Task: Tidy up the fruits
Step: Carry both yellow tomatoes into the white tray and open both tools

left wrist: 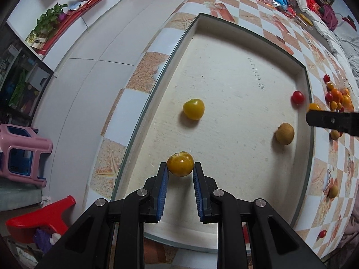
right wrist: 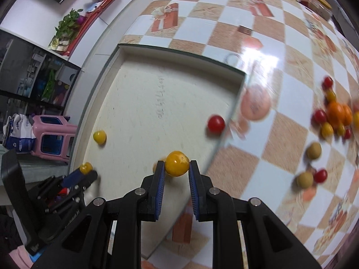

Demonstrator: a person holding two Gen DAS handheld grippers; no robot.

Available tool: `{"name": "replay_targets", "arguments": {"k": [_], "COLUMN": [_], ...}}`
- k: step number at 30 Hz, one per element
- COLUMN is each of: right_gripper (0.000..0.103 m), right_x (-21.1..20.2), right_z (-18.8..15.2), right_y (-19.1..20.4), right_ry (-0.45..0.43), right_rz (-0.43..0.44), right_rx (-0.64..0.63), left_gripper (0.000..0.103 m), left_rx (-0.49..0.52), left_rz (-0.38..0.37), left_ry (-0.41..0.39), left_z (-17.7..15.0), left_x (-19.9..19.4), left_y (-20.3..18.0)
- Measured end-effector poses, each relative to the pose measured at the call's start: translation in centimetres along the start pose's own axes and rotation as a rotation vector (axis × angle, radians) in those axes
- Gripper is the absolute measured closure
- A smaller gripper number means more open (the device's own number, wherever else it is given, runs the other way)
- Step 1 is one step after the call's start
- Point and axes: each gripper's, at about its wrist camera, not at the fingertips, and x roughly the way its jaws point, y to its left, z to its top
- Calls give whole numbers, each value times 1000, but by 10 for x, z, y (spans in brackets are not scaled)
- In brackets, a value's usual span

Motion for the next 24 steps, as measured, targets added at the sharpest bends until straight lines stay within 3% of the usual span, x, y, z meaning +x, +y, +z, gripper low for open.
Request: {"name": "replay_targets", "arguments": {"k": [8, 20, 22, 23, 24], "right_gripper": [80, 79, 78, 75, 64], "right_x": [28, 45, 46, 45, 45], "right_z": [26, 31, 32, 32, 33], "right_y": [8, 25, 29, 30, 33], "right_ry": [29, 30, 27, 26, 25], "right_rz": [-34, -126, -137, -142, -146], "right_rx": [-29, -117, -124, -131, -140], "left_gripper": [79, 77, 58, 36, 35], "left_rx": [16, 52, 51, 47, 42], "left_rz": [19, 50, 70, 75, 71], "left_ry": [0, -12, -12, -13, -27], "left_z": [2, -1, -1, -1, -2], "left_x": [12, 10, 9, 8, 5], "left_y": [-1, -7, -10, -11, -11]}}
